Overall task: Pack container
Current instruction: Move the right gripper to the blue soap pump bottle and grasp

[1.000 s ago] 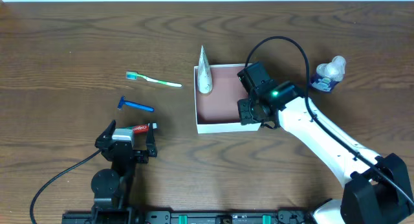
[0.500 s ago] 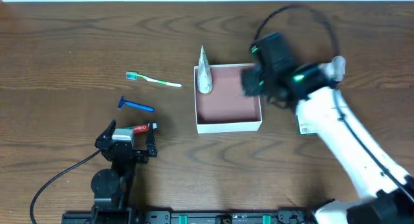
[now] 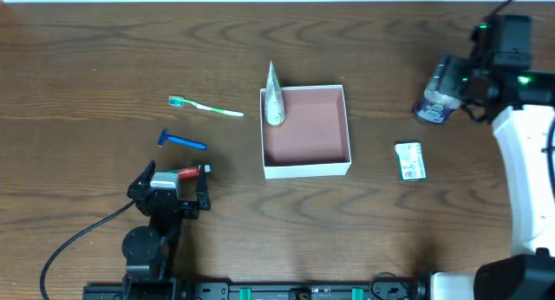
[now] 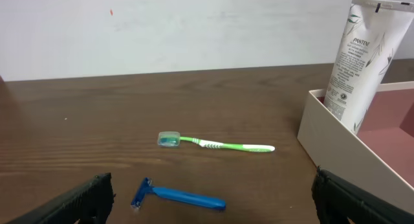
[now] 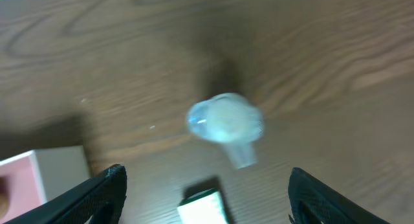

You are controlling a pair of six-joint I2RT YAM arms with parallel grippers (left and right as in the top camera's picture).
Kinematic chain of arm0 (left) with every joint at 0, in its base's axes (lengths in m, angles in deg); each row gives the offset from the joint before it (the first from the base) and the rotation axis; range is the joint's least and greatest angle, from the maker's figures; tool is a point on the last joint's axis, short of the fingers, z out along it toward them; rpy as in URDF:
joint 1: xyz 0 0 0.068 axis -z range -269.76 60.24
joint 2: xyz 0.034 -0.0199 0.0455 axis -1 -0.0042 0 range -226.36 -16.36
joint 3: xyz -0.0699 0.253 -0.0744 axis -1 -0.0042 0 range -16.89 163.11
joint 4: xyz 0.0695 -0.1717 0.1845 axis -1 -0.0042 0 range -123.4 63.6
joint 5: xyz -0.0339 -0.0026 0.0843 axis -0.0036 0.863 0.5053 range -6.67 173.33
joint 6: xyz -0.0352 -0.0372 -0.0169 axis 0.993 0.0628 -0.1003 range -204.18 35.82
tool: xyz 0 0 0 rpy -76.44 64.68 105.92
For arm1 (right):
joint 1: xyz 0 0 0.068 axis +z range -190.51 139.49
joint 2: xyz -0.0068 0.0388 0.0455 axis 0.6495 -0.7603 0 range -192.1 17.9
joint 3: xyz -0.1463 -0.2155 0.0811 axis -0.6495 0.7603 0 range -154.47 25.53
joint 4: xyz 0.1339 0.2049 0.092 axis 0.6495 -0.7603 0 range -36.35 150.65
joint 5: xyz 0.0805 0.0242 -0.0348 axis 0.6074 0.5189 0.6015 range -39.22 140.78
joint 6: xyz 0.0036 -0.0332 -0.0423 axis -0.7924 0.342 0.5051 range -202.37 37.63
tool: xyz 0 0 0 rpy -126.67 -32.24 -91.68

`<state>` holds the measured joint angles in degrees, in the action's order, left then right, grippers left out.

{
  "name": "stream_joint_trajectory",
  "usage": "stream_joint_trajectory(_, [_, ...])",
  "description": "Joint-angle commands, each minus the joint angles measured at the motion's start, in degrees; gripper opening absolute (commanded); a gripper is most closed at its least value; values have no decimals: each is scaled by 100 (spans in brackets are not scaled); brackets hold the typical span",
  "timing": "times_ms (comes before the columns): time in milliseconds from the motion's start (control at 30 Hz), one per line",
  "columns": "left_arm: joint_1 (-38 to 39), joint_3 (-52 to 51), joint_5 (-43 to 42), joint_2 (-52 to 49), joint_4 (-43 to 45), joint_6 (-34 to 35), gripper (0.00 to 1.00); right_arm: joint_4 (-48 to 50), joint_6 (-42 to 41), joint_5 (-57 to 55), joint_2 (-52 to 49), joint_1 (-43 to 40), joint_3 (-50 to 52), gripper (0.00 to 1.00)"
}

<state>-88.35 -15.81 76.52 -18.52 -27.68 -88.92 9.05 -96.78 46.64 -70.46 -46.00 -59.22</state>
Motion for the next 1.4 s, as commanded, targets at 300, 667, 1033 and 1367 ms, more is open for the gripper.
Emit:
stream_joint_trajectory(300, [24, -85, -48, -7, -216, -15, 98, 350, 907, 149, -501, -474, -59, 81])
stream_joint_trajectory(667, [24, -85, -48, -7, -214, -15, 98, 684, 1434, 732, -1399, -472, -59, 76])
stream_joint_trajectory(1033, [24, -85, -48, -7, -216, -15, 98, 833, 1585, 918, -1475, -461, -59, 54])
stream_joint_trajectory(1367, [24, -85, -46, -7, -216, -15, 98, 859, 1928, 1060, -1659, -463, -52, 47])
